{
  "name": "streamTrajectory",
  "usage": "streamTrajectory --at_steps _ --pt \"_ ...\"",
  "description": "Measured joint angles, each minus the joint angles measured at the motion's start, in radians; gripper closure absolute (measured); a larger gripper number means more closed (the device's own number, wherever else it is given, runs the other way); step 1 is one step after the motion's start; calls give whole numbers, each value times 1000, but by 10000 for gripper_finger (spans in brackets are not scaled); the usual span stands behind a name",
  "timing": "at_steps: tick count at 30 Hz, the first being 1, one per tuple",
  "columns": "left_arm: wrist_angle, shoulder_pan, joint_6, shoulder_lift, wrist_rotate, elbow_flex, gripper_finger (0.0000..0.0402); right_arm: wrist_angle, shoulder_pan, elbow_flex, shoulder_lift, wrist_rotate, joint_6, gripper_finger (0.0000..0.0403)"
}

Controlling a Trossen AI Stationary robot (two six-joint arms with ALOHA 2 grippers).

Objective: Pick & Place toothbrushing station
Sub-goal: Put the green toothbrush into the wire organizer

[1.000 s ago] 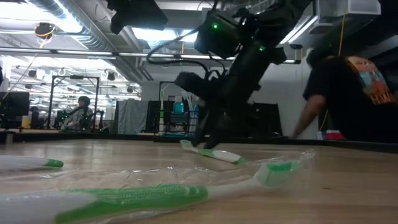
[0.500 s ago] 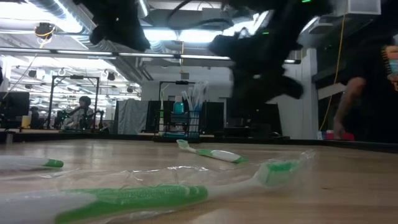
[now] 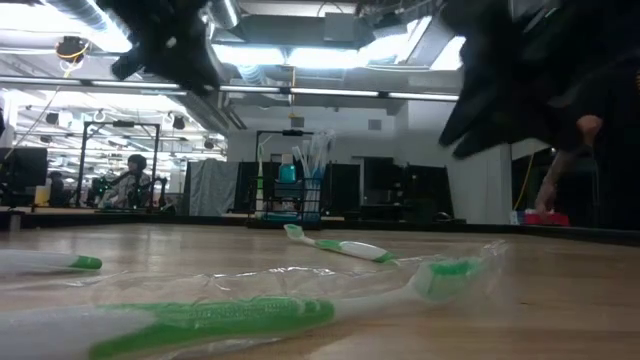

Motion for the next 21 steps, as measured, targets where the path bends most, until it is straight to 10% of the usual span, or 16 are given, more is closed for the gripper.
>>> streamTrajectory --at_steps 21 --pt "366 22 -865 455 283 0 182 -120 360 -30 -207 204 201 293"
